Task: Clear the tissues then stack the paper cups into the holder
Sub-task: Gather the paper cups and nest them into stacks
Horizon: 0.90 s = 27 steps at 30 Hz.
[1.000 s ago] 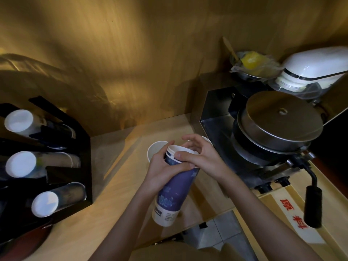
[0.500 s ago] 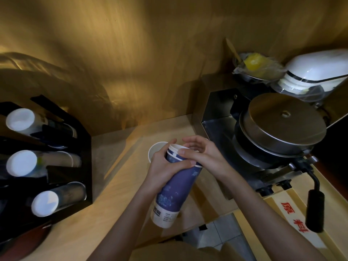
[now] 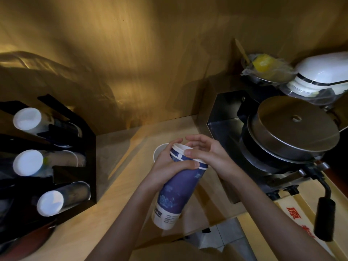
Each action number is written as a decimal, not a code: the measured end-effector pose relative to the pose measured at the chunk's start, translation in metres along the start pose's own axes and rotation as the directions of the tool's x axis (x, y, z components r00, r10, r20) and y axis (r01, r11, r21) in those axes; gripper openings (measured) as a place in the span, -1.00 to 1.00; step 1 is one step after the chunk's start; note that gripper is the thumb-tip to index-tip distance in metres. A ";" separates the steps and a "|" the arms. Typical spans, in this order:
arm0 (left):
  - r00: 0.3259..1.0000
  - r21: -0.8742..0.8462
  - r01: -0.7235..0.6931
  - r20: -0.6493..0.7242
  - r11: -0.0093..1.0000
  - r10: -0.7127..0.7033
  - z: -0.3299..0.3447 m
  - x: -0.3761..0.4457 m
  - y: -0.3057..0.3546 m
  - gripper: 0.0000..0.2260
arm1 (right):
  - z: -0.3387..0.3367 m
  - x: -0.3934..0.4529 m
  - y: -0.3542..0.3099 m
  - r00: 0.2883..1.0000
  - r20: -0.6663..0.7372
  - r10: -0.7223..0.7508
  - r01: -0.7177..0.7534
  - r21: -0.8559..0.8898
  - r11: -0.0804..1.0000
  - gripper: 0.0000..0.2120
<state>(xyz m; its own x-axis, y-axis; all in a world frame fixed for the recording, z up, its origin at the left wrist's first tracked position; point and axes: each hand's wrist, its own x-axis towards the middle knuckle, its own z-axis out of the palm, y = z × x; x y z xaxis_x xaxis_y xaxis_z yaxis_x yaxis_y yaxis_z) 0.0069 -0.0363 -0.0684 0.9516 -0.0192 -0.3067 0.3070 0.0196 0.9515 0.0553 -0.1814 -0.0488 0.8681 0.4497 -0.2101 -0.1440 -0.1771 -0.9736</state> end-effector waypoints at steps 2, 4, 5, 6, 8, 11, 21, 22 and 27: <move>1.000 -0.019 -0.001 0.009 1.000 0.002 -0.002 0.001 0.001 -0.13 | 0.000 0.002 0.000 1.000 0.009 -0.014 0.014 -0.026 1.000 -0.47; 1.000 -0.029 0.002 0.021 1.000 -0.002 -0.003 0.002 0.001 -0.11 | -0.001 0.004 0.000 1.000 0.017 -0.026 0.026 -0.038 0.999 -0.47; 1.000 -0.031 0.004 0.028 1.000 -0.004 -0.002 0.002 0.002 -0.10 | -0.001 0.004 0.000 0.999 0.020 -0.033 0.034 -0.037 0.999 -0.47; 0.999 -0.032 0.006 0.038 0.999 -0.005 -0.002 0.003 0.002 -0.11 | -0.002 0.004 0.000 0.999 0.023 -0.042 0.043 -0.033 0.999 -0.47; 0.996 -0.047 0.008 0.084 0.999 -0.004 -0.003 0.004 0.002 -0.20 | -0.003 0.005 0.001 0.998 0.027 -0.058 0.058 -0.015 0.998 -0.43; 0.989 -0.162 0.061 0.146 0.985 -0.038 -0.007 0.001 0.000 -0.43 | -0.008 0.005 -0.003 0.997 0.066 -0.046 0.043 0.051 0.998 -0.37; 0.978 -0.243 0.108 0.199 0.964 -0.059 -0.013 -0.007 -0.009 -0.41 | -0.051 0.006 -0.051 0.967 -0.198 -0.162 0.193 0.152 0.969 -0.58; 0.981 -0.245 0.110 0.184 0.963 -0.066 -0.013 -0.007 -0.011 -0.42 | -0.057 0.003 -0.056 0.931 -0.308 -0.194 0.245 0.139 0.959 -0.58; 0.993 -0.259 0.104 0.082 0.960 -0.086 -0.013 -0.008 -0.014 -0.33 | -0.073 -0.010 -0.051 0.736 -0.564 -0.375 0.311 -0.211 0.927 -0.49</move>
<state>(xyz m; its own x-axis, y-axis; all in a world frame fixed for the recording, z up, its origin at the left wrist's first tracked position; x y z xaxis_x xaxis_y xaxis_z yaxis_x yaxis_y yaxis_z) -0.0046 -0.0234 -0.0800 0.9175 -0.1028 -0.3842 0.3974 0.2762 0.8751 0.0881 -0.2405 0.0100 0.9605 -0.0967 0.2609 0.2366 -0.2094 -0.9488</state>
